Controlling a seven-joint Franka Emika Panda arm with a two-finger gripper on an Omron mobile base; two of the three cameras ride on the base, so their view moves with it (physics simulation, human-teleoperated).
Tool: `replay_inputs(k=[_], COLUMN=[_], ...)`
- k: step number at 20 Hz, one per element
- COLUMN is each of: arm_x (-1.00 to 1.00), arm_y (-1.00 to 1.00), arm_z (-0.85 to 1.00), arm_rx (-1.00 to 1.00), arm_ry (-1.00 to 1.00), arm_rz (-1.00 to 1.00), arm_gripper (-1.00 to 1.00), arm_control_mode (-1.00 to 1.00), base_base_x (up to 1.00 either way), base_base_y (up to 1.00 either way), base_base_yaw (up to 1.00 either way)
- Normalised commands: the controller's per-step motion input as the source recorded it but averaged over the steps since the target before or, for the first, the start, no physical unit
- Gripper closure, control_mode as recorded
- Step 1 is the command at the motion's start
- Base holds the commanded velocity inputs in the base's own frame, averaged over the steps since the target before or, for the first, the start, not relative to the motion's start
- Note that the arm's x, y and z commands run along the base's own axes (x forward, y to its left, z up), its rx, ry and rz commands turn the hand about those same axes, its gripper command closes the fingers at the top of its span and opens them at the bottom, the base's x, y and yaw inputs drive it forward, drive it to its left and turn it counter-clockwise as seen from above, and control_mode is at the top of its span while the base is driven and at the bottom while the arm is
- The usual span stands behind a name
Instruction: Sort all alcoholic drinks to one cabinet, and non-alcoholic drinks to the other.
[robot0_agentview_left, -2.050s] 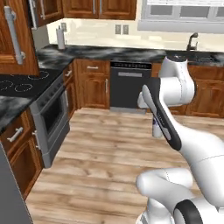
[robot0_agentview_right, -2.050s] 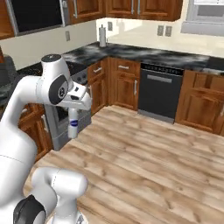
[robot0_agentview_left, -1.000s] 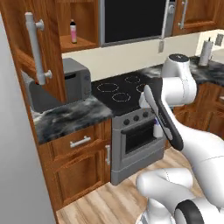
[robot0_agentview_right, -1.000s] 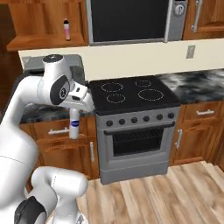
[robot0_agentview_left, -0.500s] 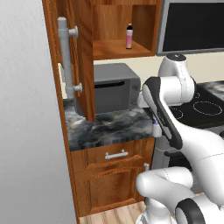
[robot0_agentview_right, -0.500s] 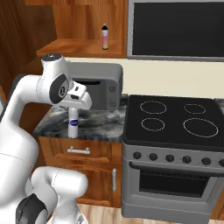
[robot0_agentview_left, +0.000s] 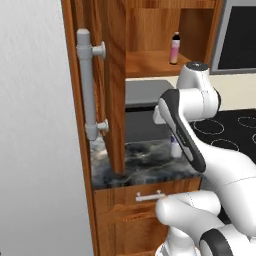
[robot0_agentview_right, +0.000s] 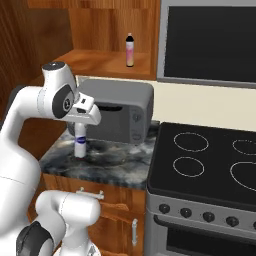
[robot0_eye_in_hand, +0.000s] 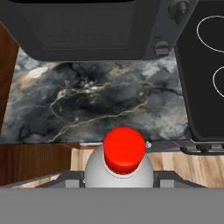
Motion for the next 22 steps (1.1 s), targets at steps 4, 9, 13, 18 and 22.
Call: replay_inputs(k=[4,9,13,18,22], arm_x=[0.00,0.00,0.00,0.00,0.00], arm_y=[0.00,0.00,0.00,0.00,-0.02], arm_z=[0.00,0.00,0.00,0.00,0.01], arm_rx=[0.00,0.00,0.00,0.00,0.00], arm_ry=[0.00,0.00,0.00,0.00,-0.02], arm_rz=[0.00,0.00,0.00,0.00,0.01], arm_gripper=[1.00,1.00,1.00,1.00,1.00], arm_control_mode=[1.00,1.00,1.00,1.00,-1.00], base_base_x=[0.48,0.33,0.30,0.31,0.07], base_base_y=[-0.15,-0.20,-0.24,-0.23,-0.08], base_base_yaw=[0.13,0.11,0.08,0.04,0.00])
